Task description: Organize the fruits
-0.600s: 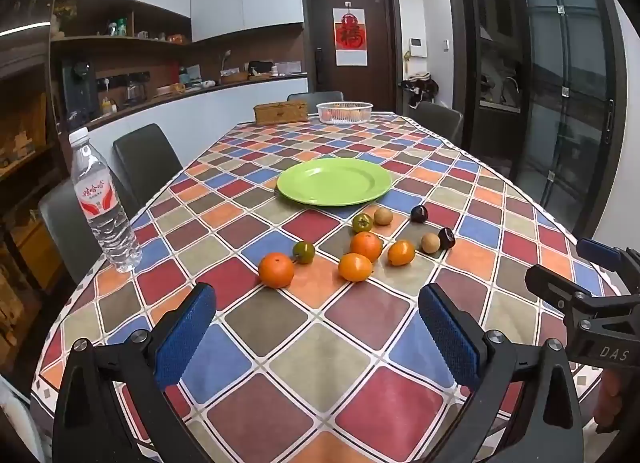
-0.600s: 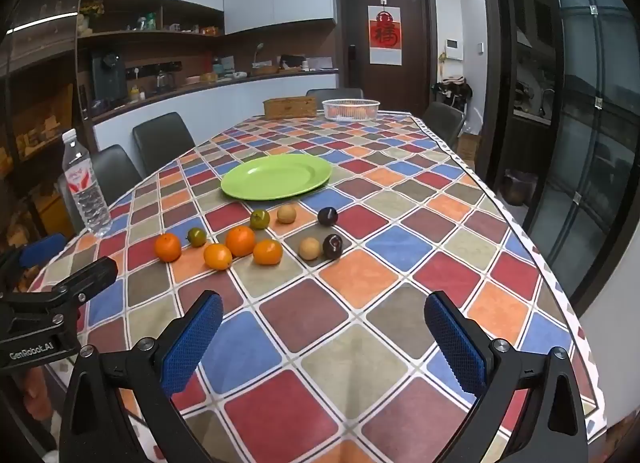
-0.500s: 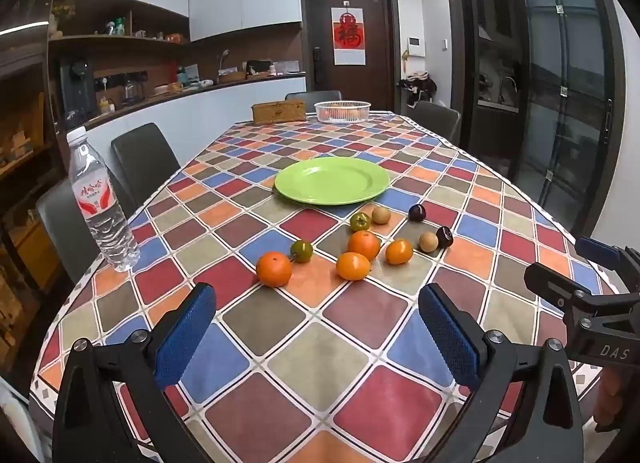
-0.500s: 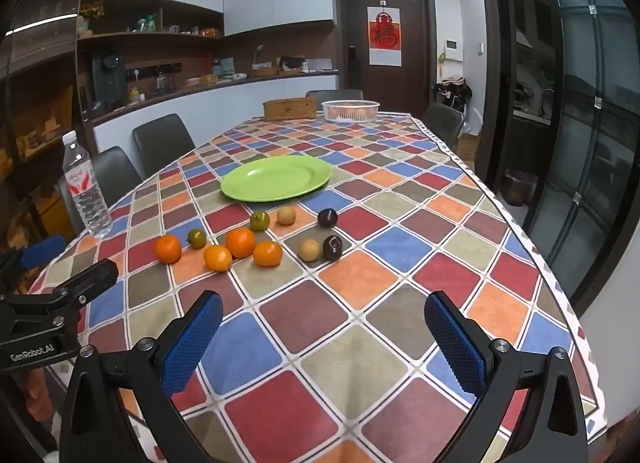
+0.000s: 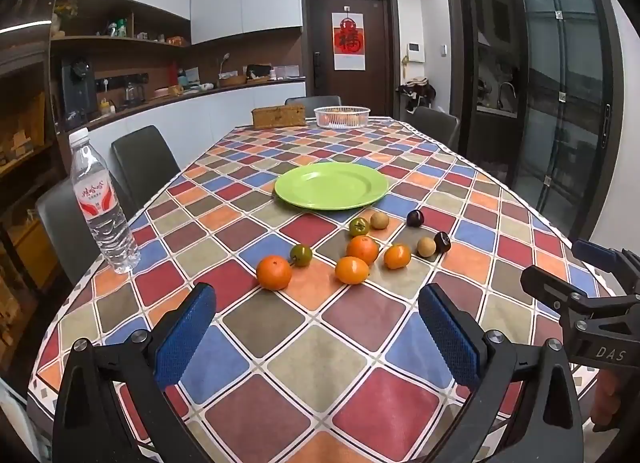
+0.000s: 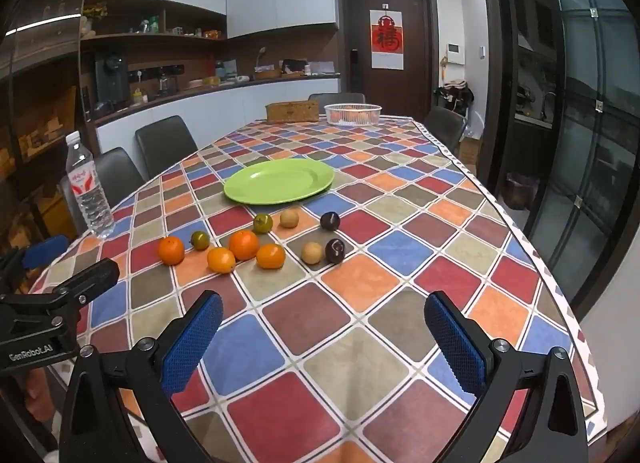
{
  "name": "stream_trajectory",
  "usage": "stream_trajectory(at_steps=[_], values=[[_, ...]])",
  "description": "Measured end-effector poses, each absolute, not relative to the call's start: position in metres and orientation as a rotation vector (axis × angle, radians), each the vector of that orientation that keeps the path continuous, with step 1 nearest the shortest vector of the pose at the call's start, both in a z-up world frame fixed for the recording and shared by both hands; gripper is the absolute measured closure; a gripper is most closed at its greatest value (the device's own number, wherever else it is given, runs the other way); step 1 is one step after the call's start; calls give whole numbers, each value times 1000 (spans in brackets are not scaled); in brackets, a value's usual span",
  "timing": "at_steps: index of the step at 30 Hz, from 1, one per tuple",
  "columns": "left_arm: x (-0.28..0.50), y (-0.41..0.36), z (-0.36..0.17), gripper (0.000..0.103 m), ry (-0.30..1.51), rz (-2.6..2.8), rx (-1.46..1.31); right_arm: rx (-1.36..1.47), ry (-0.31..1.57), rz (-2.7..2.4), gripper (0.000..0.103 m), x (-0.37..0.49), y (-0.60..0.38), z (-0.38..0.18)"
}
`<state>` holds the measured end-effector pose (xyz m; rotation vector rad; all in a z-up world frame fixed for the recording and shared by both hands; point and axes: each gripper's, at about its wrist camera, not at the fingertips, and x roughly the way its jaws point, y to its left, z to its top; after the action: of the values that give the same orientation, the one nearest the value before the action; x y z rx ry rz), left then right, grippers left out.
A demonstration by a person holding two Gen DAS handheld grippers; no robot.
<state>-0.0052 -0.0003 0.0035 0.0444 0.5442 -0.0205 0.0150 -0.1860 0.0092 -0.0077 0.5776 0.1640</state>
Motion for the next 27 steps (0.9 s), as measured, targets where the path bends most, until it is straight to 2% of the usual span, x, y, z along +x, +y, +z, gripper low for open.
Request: stream_trajectory(at_steps=[27], values=[[-6,0,4,0,542,-21,43,-9,572,164,1,14,-184,12]])
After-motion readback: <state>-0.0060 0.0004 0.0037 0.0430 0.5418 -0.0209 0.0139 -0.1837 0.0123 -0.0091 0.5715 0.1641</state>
